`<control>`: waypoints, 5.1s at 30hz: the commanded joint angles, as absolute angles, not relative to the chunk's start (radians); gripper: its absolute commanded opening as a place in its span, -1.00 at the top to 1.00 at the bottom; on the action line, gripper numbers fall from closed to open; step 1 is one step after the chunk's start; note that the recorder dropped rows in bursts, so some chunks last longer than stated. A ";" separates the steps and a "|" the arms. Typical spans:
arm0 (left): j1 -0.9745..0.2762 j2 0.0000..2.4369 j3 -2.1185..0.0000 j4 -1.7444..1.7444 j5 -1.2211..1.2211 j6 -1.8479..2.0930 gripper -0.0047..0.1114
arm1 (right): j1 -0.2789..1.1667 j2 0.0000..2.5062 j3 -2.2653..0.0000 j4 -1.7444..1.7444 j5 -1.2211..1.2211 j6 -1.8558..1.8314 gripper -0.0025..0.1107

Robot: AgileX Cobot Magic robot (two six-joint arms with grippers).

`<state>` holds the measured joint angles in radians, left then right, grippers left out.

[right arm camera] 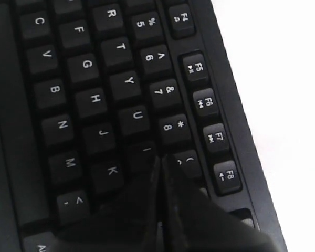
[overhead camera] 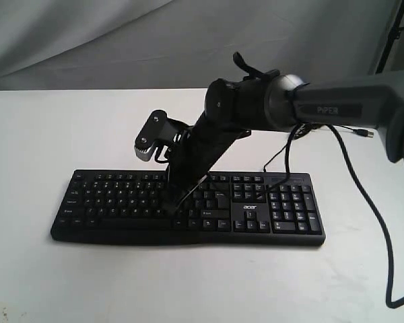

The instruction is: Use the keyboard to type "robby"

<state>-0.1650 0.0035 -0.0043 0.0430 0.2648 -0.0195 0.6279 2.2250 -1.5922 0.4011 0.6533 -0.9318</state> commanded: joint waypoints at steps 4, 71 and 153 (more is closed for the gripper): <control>-0.171 0.000 0.000 0.048 0.259 -0.022 0.92 | 0.629 2.249 -1.591 0.414 0.658 -0.942 0.96; -0.171 0.000 0.000 0.048 0.259 -0.022 0.92 | 0.746 2.260 -1.678 0.456 0.655 -0.934 0.96; -0.171 0.000 0.000 0.048 0.259 -0.022 0.92 | 0.718 2.240 -1.678 0.445 0.618 -0.961 0.96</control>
